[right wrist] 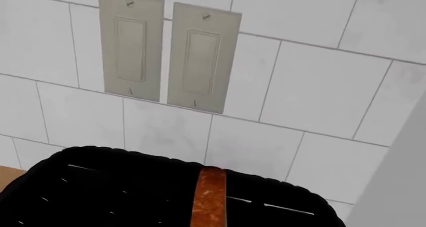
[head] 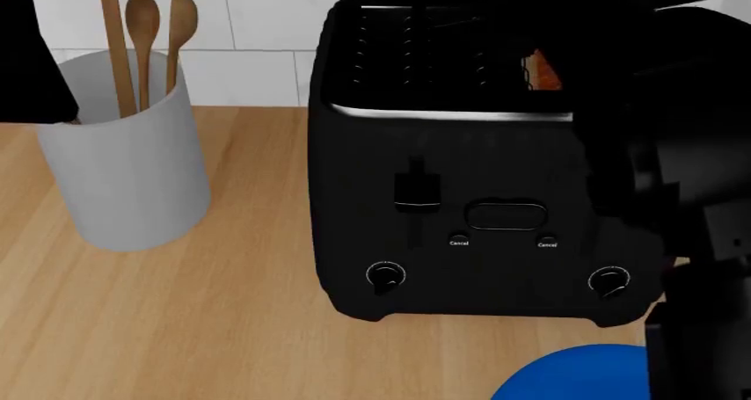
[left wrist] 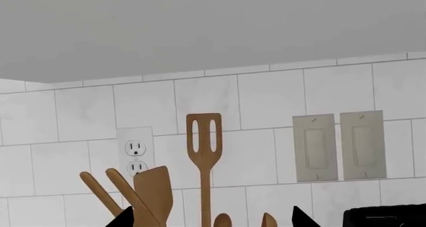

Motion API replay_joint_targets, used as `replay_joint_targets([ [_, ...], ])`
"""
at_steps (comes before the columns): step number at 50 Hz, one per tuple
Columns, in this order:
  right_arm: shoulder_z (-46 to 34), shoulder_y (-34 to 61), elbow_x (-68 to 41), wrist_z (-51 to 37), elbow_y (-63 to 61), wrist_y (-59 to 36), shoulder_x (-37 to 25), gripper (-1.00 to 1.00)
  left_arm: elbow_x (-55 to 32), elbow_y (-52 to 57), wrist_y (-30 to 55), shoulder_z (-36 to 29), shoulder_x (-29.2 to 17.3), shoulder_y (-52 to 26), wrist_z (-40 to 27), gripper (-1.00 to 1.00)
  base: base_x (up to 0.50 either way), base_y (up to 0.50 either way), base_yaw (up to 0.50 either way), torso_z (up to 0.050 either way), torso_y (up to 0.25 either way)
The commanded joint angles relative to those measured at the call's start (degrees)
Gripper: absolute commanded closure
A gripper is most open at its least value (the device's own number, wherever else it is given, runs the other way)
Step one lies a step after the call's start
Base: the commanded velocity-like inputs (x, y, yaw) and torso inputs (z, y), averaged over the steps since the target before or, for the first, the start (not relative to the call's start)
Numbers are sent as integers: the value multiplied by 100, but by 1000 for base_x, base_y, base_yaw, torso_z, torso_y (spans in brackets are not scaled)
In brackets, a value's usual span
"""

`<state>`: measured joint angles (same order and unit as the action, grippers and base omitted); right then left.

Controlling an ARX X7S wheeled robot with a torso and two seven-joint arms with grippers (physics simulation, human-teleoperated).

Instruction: Place the toasted item on a plate.

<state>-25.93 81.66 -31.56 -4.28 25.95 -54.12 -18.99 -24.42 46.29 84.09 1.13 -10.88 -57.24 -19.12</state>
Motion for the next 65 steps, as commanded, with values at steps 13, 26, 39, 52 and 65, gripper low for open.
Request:
replay_joint_targets([
  [13,40,754,-466,-99,-736,-762,-2,100,-137,7,9,59,-12,-15,-74,-100,-3,0,0,0,3],
  [26,252,1451,-727,-290,-1292,-1318,27,100,-238,72,95,95,6,-54,-133,-100,-2,0,0,1,4],
  [39,389,1751,-839,-409,-1492,-1505,33,100,-340,117,155,138,-12,-88,-190,-100,-1,0,0,1,3],
  [52,1123,1484,-1477,-884,-2330,-2181,5,100,-441,110,156,160,-27,-109,-258,-100,-2,0,1,2,6],
  [65,2314,1167,-2789,-1995,-3791,-3528,163,100,-553,144,201,124,24,-139,-363,-100,-2,1,0,2,6],
])
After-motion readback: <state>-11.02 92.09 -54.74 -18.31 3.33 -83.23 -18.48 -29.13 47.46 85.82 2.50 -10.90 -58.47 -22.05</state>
